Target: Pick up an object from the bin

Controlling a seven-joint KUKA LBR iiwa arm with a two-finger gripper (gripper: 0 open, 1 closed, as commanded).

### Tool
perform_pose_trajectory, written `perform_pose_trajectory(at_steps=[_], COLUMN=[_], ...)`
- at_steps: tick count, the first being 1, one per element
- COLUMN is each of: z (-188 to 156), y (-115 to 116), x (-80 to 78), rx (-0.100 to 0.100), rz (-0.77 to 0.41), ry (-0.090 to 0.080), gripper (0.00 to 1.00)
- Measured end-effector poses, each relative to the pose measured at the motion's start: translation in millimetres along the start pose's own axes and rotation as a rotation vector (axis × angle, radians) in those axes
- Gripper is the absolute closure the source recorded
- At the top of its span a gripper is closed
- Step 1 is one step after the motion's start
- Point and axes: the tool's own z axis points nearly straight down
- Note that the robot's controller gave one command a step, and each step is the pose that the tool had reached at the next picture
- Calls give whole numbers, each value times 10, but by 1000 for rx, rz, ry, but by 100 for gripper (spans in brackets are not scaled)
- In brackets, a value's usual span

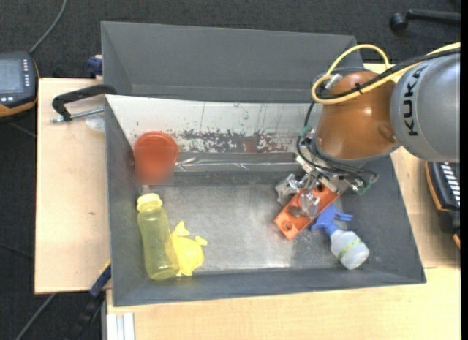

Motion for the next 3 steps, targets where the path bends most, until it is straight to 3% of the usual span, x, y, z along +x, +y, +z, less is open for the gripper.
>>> perform_pose_trajectory(at_steps=[3], z=[-84], y=[-4], x=[-11], rx=[3], rz=[1], ry=[-4], gripper=[100])
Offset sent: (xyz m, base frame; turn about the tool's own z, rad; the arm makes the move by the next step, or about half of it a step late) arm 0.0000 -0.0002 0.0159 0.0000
